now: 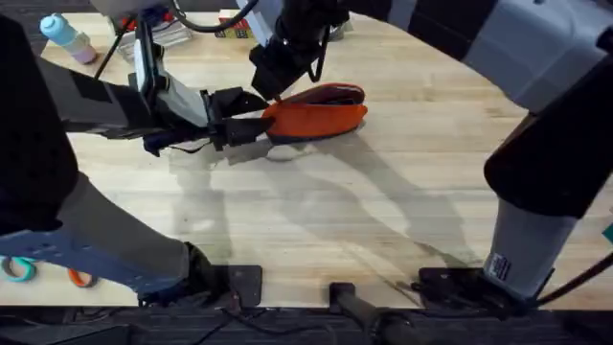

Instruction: Unzip the bag, pick up the pens from the table one at a time and place them inside, then zip the bag closed.

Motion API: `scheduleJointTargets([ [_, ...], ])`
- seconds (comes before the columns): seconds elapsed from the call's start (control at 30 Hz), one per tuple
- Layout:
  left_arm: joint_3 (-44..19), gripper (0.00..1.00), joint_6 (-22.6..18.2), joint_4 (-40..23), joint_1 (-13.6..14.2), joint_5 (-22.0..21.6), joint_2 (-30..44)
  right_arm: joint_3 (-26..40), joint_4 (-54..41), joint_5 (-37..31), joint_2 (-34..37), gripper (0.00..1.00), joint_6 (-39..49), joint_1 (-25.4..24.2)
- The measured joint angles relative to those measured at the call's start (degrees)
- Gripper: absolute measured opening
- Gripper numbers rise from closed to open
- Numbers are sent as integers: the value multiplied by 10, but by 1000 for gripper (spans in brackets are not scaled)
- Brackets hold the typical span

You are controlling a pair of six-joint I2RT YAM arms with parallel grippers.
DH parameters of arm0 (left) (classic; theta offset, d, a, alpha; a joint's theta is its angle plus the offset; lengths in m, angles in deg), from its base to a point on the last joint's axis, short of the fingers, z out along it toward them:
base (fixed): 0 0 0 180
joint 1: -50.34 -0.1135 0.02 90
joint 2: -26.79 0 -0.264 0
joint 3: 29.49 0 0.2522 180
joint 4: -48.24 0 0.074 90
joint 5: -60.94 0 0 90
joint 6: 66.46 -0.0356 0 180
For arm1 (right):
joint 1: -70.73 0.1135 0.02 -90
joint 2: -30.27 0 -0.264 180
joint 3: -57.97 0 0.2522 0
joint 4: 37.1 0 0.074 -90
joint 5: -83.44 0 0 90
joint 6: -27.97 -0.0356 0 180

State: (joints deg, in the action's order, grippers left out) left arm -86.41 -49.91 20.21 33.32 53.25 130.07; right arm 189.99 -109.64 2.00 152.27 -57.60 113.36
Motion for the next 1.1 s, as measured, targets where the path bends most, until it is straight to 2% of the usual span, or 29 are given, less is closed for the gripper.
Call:
scheduleJointTargets([
  [0.17, 0, 58, 2, 0, 0, 0, 0, 0, 0, 0, 0, 30, 0, 0],
  [0.2, 0, 47, 2, 0, 1, 0, 0, 0, 0, 0, 0, 30, 0, 0],
  [0.77, 0, 43, 2, 0, 1, 0, 0, 0, 0, 0, 0, 30, 0, -1],
  [1.1, 0, 42, 2, 0, 1, 0, 0, 2, -21, 5, 0, 30, 0, -21],
])
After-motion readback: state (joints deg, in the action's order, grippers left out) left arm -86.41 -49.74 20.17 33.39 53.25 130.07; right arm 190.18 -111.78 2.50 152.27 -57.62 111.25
